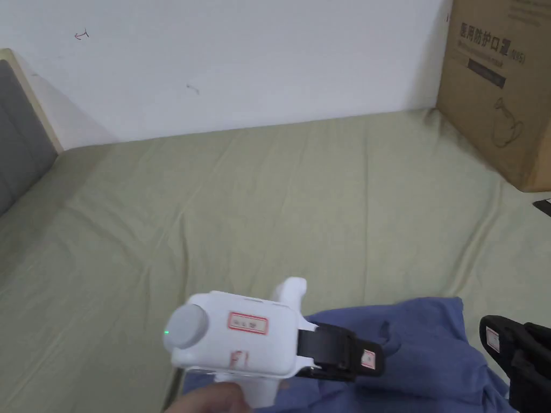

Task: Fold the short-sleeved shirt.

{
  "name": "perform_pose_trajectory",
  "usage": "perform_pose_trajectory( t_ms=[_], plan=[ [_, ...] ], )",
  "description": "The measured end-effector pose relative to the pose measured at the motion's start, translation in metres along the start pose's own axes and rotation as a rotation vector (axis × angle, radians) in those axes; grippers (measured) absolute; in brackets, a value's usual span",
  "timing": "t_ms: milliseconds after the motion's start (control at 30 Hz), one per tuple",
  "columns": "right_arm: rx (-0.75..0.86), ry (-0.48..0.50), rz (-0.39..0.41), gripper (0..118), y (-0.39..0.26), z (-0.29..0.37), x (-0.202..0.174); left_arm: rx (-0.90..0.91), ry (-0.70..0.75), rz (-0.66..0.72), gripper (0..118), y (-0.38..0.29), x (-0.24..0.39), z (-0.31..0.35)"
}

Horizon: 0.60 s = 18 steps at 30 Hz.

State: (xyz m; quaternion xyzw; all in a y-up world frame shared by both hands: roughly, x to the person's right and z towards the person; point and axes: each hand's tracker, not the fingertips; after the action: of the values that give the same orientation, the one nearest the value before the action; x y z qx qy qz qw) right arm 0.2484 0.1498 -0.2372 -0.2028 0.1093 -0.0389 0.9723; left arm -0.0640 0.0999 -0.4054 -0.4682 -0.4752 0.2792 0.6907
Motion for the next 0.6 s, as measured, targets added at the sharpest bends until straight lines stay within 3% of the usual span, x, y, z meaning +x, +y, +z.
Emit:
perform_pose_trajectory(
  t_ms=[267, 300, 333, 400, 433, 600],
  plan=[
    [0.001, 0.001, 0.006, 0, 0.004, -0.008, -0.009, 0.179, 0.327, 0.121, 0, 0.002, -0.065, 0.152],
    [0.003, 0.005, 0.005, 0, 0.004, -0.009, -0.010, 0.178, 0.325, 0.155, 12, 0.000, -0.080, 0.164],
    [0.000, 0.011, 0.005, 0, 0.005, -0.011, -0.013, 0.169, 0.312, 0.191, 39, -0.002, -0.098, 0.177],
    [-0.021, 0.020, 0.013, 0, 0.006, -0.018, -0.018, 0.163, 0.252, 0.272, 111, -0.009, -0.126, 0.188],
    [-0.033, 0.026, 0.018, 0, 0.006, -0.022, -0.020, 0.148, 0.218, 0.299, 118, -0.013, -0.142, 0.190],
    [-0.085, 0.029, 0.027, 0, 0.005, -0.035, -0.031, 0.208, 0.006, 0.495, 118, -0.025, -0.204, 0.177]
  ],
)
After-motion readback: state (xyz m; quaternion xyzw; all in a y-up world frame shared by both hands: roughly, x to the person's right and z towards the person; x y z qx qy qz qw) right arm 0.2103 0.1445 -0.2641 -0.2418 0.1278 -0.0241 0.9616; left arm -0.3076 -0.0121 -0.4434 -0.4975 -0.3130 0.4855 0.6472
